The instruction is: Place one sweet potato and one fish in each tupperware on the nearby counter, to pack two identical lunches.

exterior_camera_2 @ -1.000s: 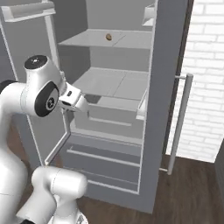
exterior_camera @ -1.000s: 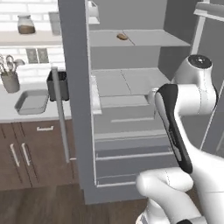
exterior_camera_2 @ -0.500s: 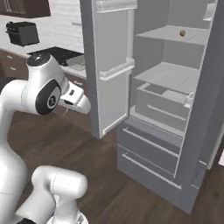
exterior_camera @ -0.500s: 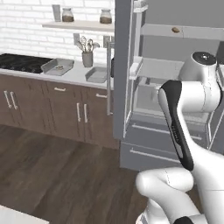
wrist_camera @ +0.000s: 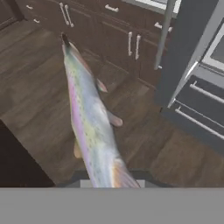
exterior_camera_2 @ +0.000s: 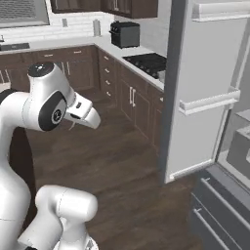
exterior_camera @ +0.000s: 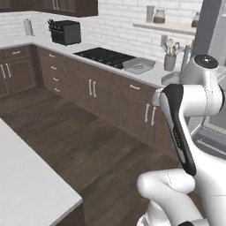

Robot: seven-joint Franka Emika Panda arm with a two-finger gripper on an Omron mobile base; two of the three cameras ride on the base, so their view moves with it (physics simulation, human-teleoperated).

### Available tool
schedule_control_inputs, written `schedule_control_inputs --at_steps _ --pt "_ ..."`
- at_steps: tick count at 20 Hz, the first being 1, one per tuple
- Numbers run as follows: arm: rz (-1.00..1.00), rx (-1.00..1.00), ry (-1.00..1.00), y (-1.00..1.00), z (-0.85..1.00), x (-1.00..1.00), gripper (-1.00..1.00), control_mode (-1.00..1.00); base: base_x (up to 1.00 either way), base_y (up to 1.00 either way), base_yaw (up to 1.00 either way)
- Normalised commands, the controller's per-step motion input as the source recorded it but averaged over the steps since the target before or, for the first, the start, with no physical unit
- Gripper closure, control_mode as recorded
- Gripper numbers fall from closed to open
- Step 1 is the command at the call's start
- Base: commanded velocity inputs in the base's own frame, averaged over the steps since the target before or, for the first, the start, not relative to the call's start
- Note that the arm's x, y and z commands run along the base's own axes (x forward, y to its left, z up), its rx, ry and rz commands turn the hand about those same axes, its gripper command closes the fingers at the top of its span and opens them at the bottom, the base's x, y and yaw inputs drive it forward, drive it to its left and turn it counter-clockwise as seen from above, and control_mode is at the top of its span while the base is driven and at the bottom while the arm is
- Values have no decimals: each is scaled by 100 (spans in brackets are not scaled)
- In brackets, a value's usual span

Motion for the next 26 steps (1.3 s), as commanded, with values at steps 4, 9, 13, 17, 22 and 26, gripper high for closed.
schedule_control_inputs --at_steps 4,9,13,17,22,26 --pt "0 0 0 0 0 0 100 100 100 -2 40" --pt "0 0 0 0 0 0 100 100 100 5 -1" --pt "0 0 0 0 0 0 100 100 100 1 -11" --pt "0 0 0 0 0 0 100 100 100 1 -17" --pt "0 0 0 0 0 0 100 100 100 10 -51" --pt "0 0 0 0 0 0 100 100 75 9 -69"
